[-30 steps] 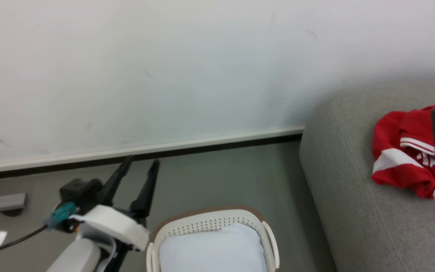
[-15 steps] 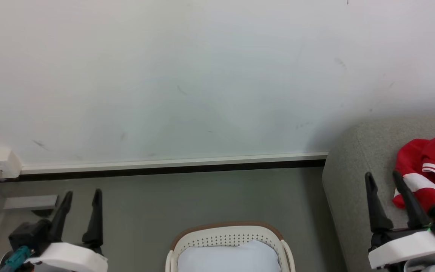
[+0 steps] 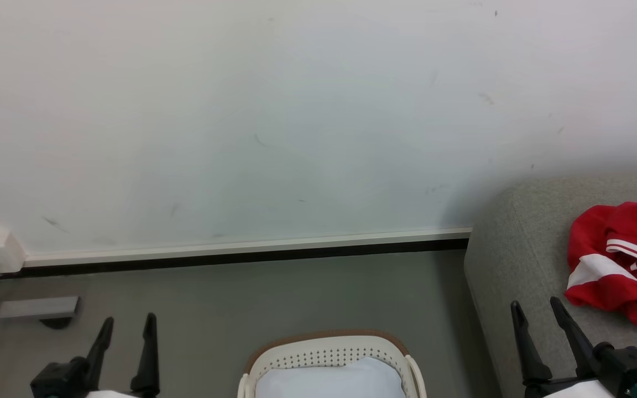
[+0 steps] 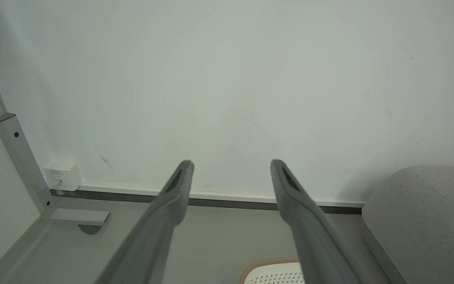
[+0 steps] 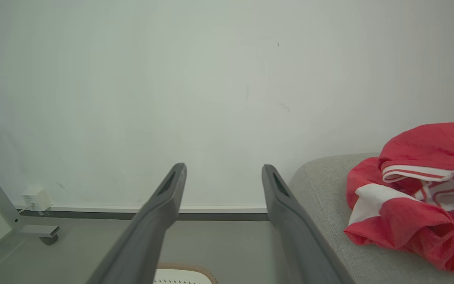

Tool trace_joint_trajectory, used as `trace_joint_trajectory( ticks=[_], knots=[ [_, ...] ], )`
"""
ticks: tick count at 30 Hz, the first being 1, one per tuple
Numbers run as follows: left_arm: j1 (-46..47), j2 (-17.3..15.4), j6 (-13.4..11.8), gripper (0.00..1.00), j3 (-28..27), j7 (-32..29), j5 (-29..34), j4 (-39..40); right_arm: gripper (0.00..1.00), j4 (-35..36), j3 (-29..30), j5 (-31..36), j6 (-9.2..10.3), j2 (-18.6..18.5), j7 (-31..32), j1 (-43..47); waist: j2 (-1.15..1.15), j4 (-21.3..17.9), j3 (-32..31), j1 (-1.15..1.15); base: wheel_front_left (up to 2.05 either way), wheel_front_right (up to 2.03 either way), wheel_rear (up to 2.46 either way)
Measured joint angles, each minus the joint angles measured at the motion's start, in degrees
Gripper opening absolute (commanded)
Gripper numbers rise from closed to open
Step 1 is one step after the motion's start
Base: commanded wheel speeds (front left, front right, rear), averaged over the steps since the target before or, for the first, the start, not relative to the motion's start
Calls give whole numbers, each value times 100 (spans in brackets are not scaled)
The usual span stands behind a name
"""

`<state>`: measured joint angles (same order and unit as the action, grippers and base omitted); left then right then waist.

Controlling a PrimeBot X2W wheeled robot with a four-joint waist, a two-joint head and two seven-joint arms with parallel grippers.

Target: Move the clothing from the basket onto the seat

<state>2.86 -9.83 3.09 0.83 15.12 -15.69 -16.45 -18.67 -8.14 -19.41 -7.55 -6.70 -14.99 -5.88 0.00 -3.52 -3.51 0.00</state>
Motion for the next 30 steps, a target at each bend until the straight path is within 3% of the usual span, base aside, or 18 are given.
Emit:
trace_joint_trajectory(
  ticks=[20, 21, 26, 30],
  knots=[
    [-76, 363, 356, 100, -493, 0, 504, -238, 100, 89, 79, 242, 0, 276, -5, -8, 0, 15, -1, 0, 0, 0, 0],
    [-76, 368, 370, 0, -497, 0, 504, -254, 0, 88, 77, 242, 0, 278, -5, -8, 0, 14, 0, 0, 0, 0, 0],
    [-230, 471, 369, 0, -446, -23, 483, -510, 0, -146, 71, 214, 0, 313, 35, 169, 0, 16, 1, 0, 0, 0, 0],
    [-227, 506, 369, 0, -483, -183, 123, -539, 0, -156, 126, -144, 0, 316, 145, 198, 0, 27, 12, 1, 0, 0, 0]
  ],
)
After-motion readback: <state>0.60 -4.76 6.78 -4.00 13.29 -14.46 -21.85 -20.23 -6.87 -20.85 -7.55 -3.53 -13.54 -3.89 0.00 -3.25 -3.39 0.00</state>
